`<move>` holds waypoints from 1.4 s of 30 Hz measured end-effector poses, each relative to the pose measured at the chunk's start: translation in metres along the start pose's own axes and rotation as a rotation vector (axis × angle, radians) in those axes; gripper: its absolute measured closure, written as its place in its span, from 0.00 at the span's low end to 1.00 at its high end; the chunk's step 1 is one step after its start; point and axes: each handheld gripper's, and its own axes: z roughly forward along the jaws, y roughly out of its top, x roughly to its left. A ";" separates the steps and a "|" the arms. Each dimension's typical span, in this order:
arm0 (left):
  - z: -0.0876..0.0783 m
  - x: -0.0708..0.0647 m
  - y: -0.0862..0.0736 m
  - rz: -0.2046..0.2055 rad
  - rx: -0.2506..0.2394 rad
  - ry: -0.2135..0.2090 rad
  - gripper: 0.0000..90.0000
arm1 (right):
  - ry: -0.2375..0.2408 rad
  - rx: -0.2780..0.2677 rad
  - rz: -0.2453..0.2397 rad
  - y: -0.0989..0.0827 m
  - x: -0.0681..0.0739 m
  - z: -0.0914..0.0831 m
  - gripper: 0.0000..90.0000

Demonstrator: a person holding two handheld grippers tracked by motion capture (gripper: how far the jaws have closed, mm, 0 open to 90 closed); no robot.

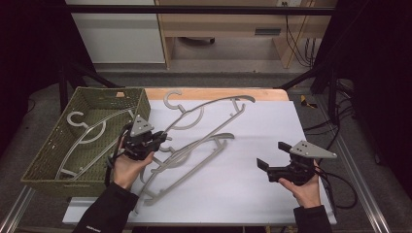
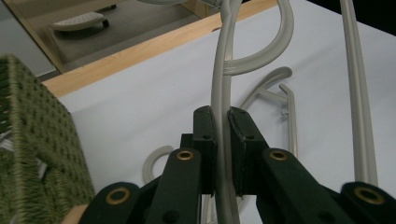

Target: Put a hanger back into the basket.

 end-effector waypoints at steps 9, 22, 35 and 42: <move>-0.033 0.035 -0.001 -0.003 -0.031 0.046 0.91 | -0.001 -0.001 -0.005 0.000 -0.001 -0.002 0.03; -0.065 0.088 -0.007 -0.030 -0.045 0.106 0.91 | -0.008 0.003 -0.006 0.000 -0.001 -0.001 0.02; -0.079 0.128 -0.017 -0.045 -0.027 0.161 0.91 | -0.011 0.004 -0.006 0.000 -0.001 -0.002 0.03; -0.081 0.147 -0.026 -0.052 -0.004 0.186 0.91 | -0.012 0.005 -0.007 0.000 -0.002 -0.001 0.03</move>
